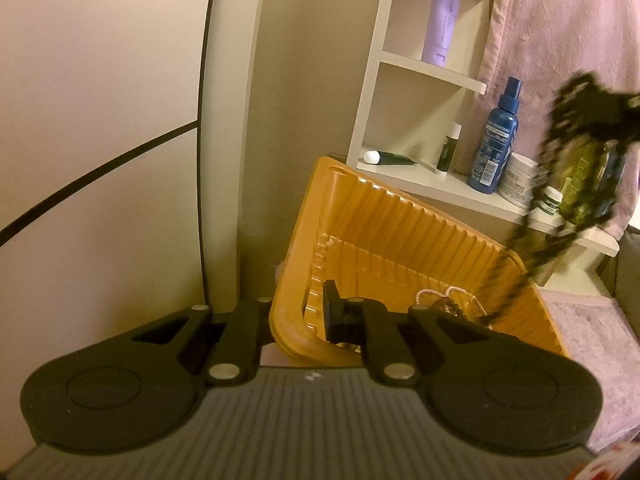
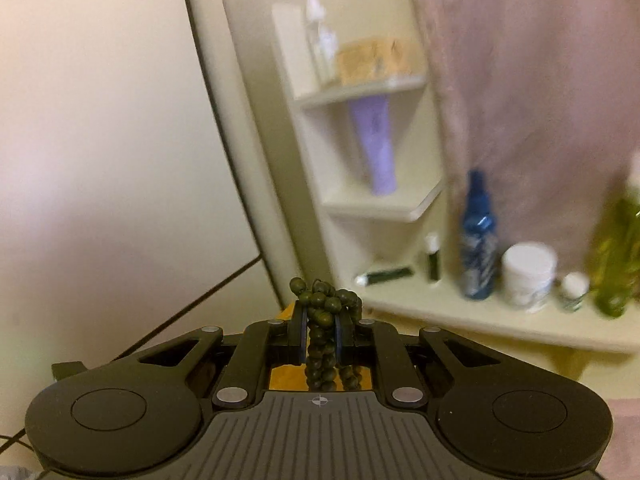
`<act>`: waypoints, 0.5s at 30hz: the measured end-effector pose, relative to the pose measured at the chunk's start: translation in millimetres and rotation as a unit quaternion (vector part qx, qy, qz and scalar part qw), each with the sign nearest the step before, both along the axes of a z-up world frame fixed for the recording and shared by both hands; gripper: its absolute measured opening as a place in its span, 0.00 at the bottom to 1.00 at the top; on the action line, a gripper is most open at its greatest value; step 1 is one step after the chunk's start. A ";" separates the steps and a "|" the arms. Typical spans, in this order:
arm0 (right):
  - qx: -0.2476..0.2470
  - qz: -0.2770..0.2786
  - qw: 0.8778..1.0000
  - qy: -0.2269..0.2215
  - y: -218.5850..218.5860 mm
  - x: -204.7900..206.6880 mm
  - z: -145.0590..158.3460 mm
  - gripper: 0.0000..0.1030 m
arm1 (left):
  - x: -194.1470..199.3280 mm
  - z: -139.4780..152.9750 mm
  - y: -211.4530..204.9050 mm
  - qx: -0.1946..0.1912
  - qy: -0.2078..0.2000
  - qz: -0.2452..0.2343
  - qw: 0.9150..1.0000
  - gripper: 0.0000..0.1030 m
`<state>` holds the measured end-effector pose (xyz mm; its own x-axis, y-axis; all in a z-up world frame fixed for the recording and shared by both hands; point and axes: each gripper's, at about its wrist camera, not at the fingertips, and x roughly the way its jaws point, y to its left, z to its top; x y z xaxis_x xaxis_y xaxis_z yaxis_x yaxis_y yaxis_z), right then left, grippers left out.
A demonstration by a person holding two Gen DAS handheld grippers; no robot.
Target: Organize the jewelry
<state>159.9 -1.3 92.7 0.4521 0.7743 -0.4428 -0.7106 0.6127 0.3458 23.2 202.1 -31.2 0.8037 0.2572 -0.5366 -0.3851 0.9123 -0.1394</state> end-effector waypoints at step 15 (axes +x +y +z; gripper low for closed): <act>-0.068 0.028 0.992 0.104 58.9 13.5 -86.7 0.12 | 3.8 -1.3 3.1 -0.004 0.005 0.000 1.000 0.10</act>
